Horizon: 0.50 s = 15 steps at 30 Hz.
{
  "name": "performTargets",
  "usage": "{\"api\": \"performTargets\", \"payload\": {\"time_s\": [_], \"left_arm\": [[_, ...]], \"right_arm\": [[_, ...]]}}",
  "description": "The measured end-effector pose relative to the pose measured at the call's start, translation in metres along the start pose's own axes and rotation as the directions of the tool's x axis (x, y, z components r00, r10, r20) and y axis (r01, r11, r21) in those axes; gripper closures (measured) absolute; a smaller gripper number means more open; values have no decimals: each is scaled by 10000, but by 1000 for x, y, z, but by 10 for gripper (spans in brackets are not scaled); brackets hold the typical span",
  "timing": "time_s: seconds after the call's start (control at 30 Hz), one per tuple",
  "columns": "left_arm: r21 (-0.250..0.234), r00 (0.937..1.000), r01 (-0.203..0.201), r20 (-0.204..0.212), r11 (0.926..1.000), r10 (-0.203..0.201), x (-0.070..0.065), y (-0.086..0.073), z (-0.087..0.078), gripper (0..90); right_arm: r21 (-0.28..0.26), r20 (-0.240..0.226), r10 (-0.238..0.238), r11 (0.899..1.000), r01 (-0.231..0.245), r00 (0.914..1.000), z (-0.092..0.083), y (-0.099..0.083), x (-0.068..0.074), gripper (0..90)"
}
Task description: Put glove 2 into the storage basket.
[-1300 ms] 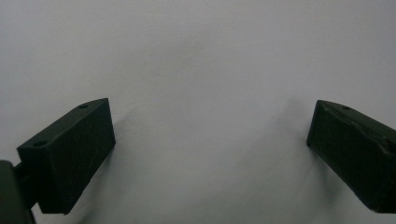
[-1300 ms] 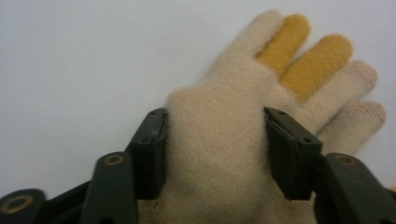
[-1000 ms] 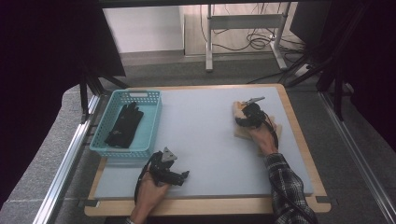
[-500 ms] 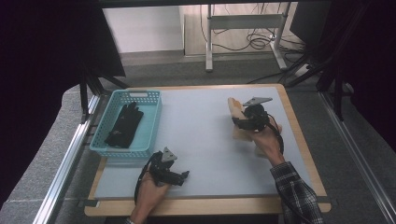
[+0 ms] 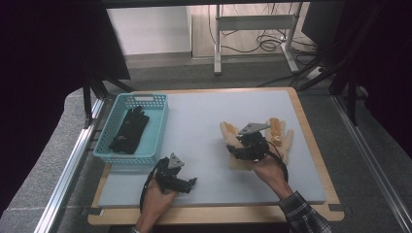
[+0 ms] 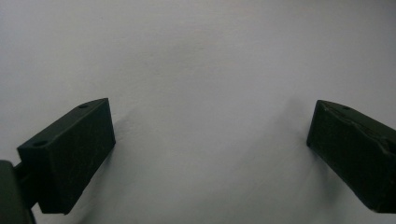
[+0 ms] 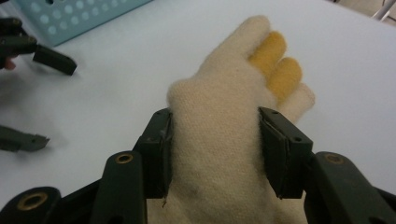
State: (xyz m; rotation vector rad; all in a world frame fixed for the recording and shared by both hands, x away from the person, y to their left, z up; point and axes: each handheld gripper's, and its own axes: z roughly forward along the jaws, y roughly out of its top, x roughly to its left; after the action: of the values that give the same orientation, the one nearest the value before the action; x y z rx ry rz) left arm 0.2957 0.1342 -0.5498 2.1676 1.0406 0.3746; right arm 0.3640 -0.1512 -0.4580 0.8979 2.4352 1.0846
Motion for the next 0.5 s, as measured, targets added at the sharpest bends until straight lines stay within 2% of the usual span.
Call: {"api": "performTargets", "payload": {"time_s": [0.27,0.37,0.5], "left_arm": [[0,10000,-9,-4,10000,9,0,0,0,11],[0,10000,21,8,10000,-21,0,0,0,11],[2,10000,9,5,10000,-9,0,0,0,11]], "right_arm": [[447,-422,172,9989,-153,9990,25,-26,26,465],[616,-567,230,9979,-195,9981,35,-32,31,414],[566,-1120,153,9984,-90,9936,35,-31,33,324]]}}
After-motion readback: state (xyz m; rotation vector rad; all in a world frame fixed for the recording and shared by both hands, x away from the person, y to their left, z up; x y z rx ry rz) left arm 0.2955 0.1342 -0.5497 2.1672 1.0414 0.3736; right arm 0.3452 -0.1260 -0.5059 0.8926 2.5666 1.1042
